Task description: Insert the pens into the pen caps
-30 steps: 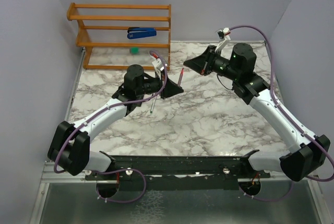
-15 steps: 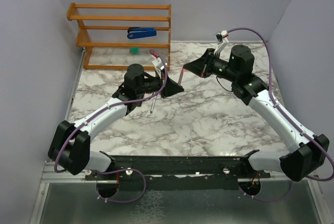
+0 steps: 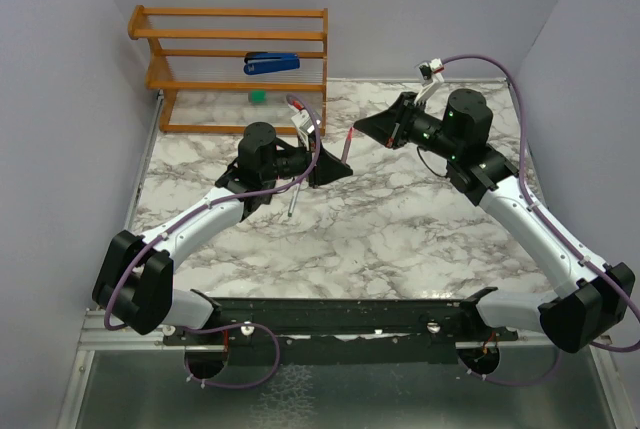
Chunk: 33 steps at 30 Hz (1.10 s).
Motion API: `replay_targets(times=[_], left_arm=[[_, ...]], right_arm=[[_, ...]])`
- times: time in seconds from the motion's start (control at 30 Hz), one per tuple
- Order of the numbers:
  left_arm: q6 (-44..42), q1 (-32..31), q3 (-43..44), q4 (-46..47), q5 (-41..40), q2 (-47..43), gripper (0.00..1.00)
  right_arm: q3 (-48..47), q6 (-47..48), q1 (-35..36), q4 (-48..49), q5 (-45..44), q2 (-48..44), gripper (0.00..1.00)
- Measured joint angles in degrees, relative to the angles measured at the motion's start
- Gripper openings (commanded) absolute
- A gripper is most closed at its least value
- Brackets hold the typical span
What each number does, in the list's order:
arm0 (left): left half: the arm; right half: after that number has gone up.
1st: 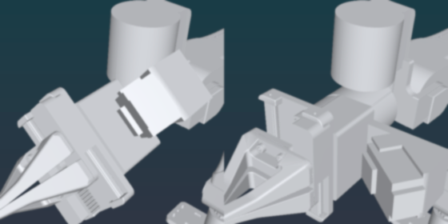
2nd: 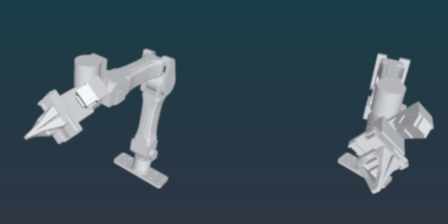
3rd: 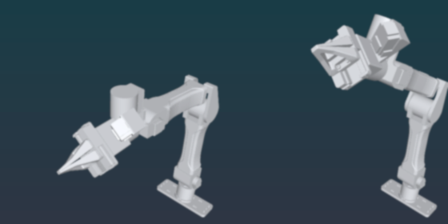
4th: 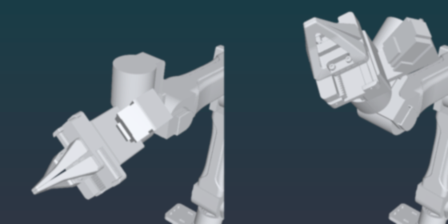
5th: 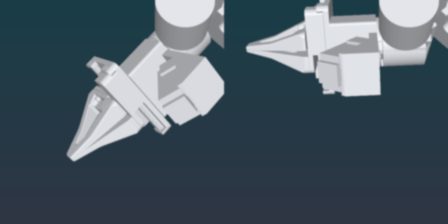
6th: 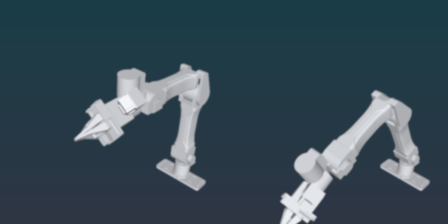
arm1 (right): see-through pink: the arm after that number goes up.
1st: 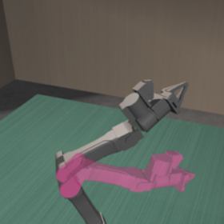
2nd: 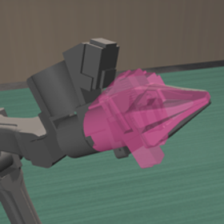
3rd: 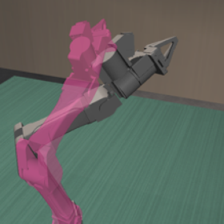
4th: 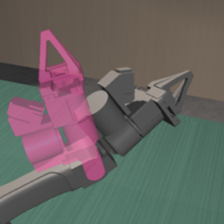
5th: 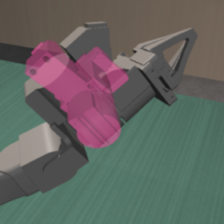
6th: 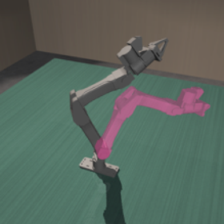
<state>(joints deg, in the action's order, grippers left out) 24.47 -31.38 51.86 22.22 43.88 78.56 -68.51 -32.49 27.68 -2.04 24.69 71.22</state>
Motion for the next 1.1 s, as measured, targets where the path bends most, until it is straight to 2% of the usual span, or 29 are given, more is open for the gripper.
replay_targets(times=[1.1], left_arm=[[0.15,0.02,0.00,-0.02,0.02,0.17,0.00]], right_arm=[[2.05,-0.24,0.00,4.00,0.00,1.44,0.00]])
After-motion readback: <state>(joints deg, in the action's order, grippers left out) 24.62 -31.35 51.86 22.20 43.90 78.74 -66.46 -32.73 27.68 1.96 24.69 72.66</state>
